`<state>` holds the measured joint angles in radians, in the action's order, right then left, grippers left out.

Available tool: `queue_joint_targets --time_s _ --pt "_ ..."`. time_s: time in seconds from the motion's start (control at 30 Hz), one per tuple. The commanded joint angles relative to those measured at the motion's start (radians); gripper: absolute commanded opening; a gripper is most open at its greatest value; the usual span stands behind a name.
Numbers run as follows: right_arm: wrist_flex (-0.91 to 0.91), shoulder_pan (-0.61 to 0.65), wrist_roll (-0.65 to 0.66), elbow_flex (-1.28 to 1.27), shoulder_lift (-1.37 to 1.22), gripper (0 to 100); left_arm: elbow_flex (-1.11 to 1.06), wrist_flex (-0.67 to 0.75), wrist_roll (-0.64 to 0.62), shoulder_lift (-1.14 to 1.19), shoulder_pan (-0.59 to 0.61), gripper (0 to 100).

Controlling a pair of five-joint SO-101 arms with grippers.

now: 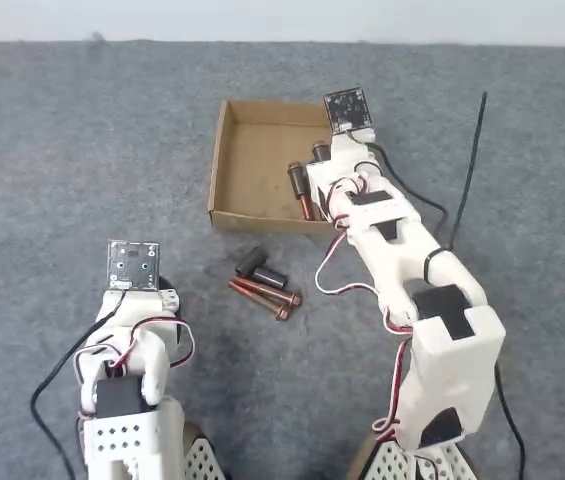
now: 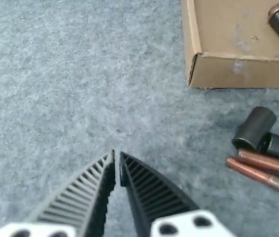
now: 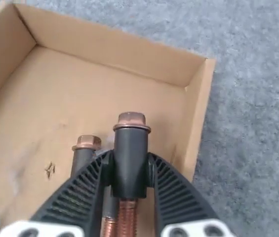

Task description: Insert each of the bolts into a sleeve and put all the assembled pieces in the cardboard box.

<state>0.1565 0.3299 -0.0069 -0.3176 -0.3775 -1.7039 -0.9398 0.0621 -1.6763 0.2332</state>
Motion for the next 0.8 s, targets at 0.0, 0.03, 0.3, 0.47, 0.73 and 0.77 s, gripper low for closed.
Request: queue_joint_targets --time_s 0.0,0.03,0.3,0.47,0.73,0.77 --pt "0.002 -0.039 -0.012 0.06 0.021 1.1 0.012 0.003 0.005 -0.002 -0.009 1" --pt "0.002 -0.039 -0.012 0.058 0.019 1.2 0.012 0.003 0.005 -0.002 -0.009 1" --pt "0.15 -0.028 -0.017 0.057 0.061 14.8 0.012 0.003 0.005 -0.002 -0.009 1" --pt "0.183 -0.021 -0.018 0.025 0.163 14.7 0.012 0.003 0.005 -0.002 -0.009 1" --pt "0.183 0.016 -0.098 -0.199 0.467 14.7 0.012 0.003 0.005 -0.003 -0.009 1" --pt "0.183 0.025 -0.103 -0.239 0.522 14.7 0.012 0.003 0.005 -0.003 -0.009 1"
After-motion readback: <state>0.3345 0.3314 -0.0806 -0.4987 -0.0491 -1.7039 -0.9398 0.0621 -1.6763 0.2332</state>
